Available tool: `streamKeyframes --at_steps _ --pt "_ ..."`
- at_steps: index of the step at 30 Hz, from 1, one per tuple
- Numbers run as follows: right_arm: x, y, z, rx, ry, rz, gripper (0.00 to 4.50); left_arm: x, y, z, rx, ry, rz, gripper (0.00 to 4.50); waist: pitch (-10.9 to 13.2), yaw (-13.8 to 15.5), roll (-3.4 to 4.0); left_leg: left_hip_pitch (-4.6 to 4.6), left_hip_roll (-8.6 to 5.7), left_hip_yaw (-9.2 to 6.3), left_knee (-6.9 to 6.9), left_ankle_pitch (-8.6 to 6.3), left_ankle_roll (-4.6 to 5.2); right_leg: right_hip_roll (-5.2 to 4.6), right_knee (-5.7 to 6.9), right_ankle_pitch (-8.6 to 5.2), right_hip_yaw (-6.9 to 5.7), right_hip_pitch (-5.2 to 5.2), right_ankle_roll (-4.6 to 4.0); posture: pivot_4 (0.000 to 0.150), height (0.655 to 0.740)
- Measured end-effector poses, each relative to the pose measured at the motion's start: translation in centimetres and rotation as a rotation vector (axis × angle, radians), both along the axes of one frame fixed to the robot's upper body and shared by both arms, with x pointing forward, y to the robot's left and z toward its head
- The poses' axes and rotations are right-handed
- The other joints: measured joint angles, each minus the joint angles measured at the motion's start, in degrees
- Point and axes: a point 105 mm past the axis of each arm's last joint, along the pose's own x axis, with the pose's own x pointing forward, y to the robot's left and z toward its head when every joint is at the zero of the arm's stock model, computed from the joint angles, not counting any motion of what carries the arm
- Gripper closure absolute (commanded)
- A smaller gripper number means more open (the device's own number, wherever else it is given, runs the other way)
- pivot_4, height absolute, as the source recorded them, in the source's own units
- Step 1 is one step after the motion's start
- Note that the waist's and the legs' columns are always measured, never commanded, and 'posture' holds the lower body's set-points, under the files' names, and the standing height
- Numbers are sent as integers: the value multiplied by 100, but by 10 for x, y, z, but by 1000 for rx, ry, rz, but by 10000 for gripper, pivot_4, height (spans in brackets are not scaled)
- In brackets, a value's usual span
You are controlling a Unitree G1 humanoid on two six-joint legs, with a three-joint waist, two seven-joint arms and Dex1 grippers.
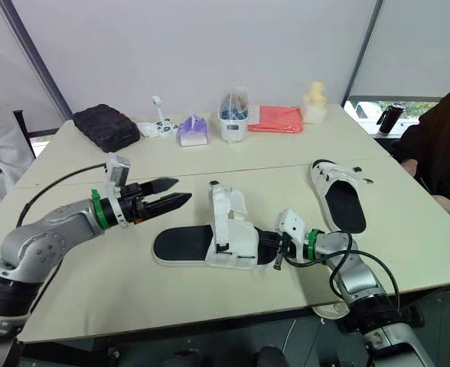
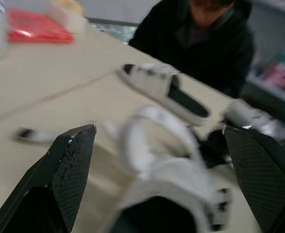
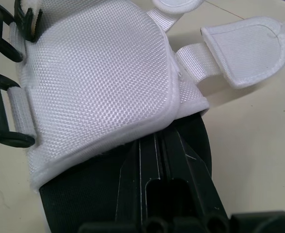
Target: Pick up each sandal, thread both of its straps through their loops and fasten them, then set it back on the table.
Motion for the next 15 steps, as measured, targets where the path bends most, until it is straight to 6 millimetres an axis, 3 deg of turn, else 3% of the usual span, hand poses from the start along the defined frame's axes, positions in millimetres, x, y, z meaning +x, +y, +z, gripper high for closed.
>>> streamKeyframes --at_steps 4,9,15 --pt "2 0 0 -1 1 -1 45000 -12 -12 -24 -10 135 -27 1450 0 5 0 2 -1 1 0 1 -2 1 -1 -1 0 3 -4 1500 7400" --pt "3 2 -1 2 5 -2 45000 -10 -23 -39 8 153 -43 1450 -1 10 0 1 -1 3 0 0 -3 0 -4 -2 0 5 -7 1500 7400" --pt "4 4 -1 1 3 3 45000 -5 -41 -35 14 111 -136 1450 -1 3 0 1 -1 3 -3 0 -4 0 -6 -3 0 4 -9 1500 7400"
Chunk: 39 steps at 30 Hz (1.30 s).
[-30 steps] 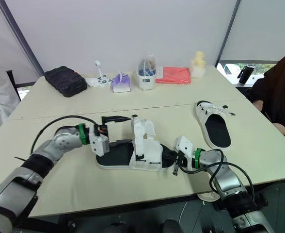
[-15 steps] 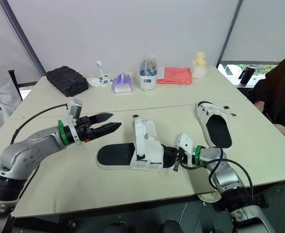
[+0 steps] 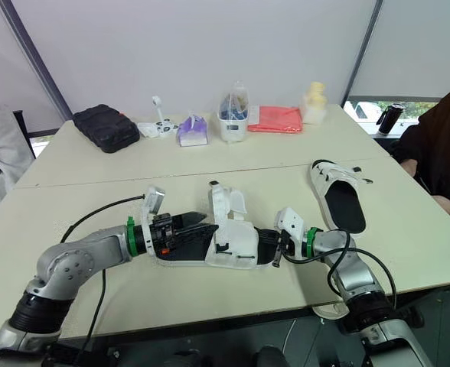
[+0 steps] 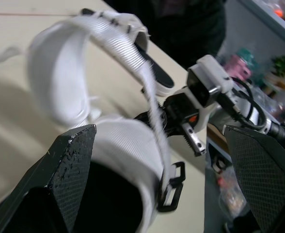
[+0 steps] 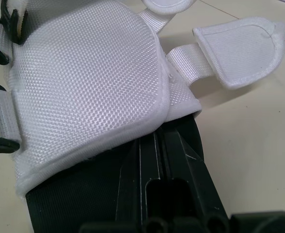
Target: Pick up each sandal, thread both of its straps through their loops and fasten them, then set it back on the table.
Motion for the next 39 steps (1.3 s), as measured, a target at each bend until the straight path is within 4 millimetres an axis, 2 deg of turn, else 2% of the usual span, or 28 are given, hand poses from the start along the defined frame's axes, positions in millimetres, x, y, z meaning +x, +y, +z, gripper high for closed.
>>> streamKeyframes --at_steps 3,6,11,13,18,25,31,39 --pt "1 1 0 -6 -4 3 45000 -1 -13 -2 5 -9 -71 1450 0 -4 0 -1 0 0 -2 0 0 0 -1 0 0 -1 0 1500 7400" --pt "1 1 1 -7 -6 1 45000 1 -18 -4 14 -13 -106 10312 0 -6 0 -1 1 0 -4 0 0 0 -1 -1 0 -2 -1 1500 7400" --pt "0 0 0 -5 -10 -9 45000 9 -24 -9 0 0 -106 35691 0 7 0 -3 1 -1 -3 0 0 -1 -4 -1 -1 -1 -1 1500 7400" --pt "0 0 0 -2 -12 -13 45000 13 -26 -9 -5 0 -105 44549 0 4 0 -3 0 -1 -4 0 0 -2 -4 -1 -1 -2 -1 1500 7400" --pt "-1 1 0 1 -15 -17 45000 16 -23 -4 -29 18 -106 44549 0 -2 -1 -4 1 -2 -7 0 0 -2 -6 -1 -1 -4 0 1500 7400" --pt "-1 2 0 1 -19 -21 45000 7 -14 1 -46 119 -192 44549 1 -10 -1 -4 1 -2 -8 0 0 -1 -6 -1 -1 -6 1 1500 7400" --pt "-1 2 0 2 -20 -22 45000 5 -17 0 -51 131 -211 44549 1 -7 -1 -4 1 -2 -8 -1 -1 -2 -7 -1 -1 -5 1 1500 7400" --pt "-1 2 0 3 -20 -27 45000 15 -25 3 -49 107 -204 44549 1 -12 -1 -4 1 -2 -10 -1 -1 -2 -10 -1 -1 -6 1 1500 7400"
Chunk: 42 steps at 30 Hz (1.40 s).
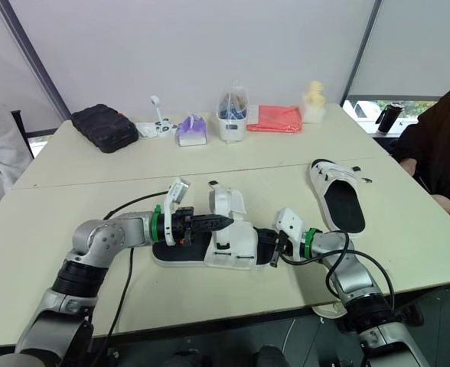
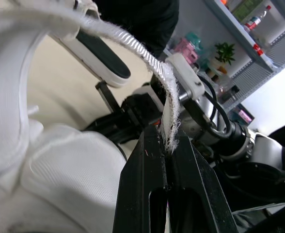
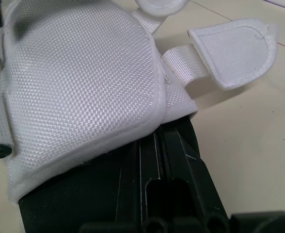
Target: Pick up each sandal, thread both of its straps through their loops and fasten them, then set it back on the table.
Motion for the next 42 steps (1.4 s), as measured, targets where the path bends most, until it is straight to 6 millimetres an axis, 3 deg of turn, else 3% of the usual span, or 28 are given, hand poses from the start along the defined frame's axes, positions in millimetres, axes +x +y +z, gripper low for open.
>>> streamKeyframes --at_steps 13,20,32,37,40,42 --pt "0 1 -1 8 -3 -14 45000 -11 3 -11 55 7 -75 44549 0 -3 0 1 2 -1 -4 0 0 -9 -4 0 -1 1 0 1500 7400" --pt "0 1 -1 8 -5 -18 45000 -12 0 -39 188 -102 -67 44549 2 12 -4 -2 2 -4 -5 0 0 -12 -13 -2 -1 3 -3 1500 7400" --pt "1 2 -1 12 -6 -22 45000 -5 -4 -30 166 -221 -34 44549 1 3 -2 -2 5 -4 -7 0 0 -12 -23 -2 -4 6 -4 1500 7400" --pt "2 3 -1 16 -5 -21 45000 -5 2 -4 5 -50 -31 44549 4 -5 -5 -5 7 -5 -7 0 0 -7 -23 -1 -9 2 1 1500 7400" --pt "2 4 -1 18 -4 -19 45000 1 7 17 -47 -57 -8 44549 3 -15 -4 -2 8 -4 -8 0 0 -5 -24 -1 -9 4 1 1500 7400" --pt "2 4 -1 19 -5 -16 45000 2 8 16 -46 -44 -1 44549 3 -18 -4 -2 8 -4 -11 0 0 -4 -25 0 -8 3 1 1500 7400"
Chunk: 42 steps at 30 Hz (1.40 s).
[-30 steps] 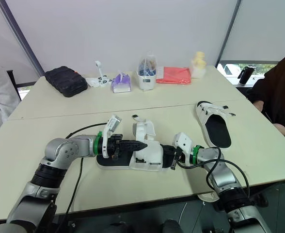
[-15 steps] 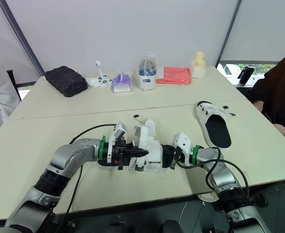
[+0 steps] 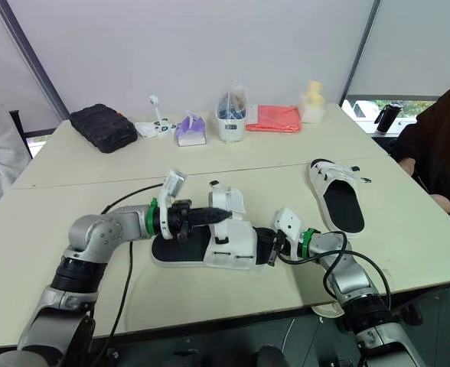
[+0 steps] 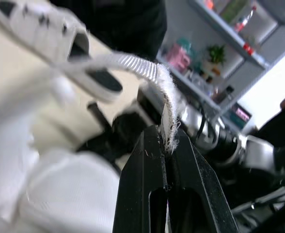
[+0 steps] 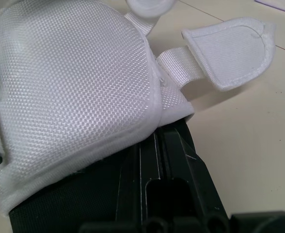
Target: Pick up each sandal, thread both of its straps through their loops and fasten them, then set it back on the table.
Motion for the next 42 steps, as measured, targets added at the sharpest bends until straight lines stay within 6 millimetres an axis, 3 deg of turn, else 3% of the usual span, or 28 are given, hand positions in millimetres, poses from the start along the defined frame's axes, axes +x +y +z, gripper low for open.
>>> streamKeyframes --at_steps 17,33,42 --pt "0 1 -1 6 -2 -4 45000 -1 -5 -30 66 35 7 44549 0 7 0 -1 2 0 -5 0 -1 -1 -13 0 1 2 -2 1500 7400" --pt "0 1 -1 10 -6 -13 45000 -8 -11 -27 23 105 -43 44549 0 5 0 -1 4 0 -11 0 -1 0 -23 0 0 3 -1 1500 7400" --pt "0 1 -1 12 -7 -13 45000 -13 -4 -27 42 110 -67 44549 0 -3 0 0 5 0 -17 -1 -1 0 -25 0 0 2 -2 1500 7400"
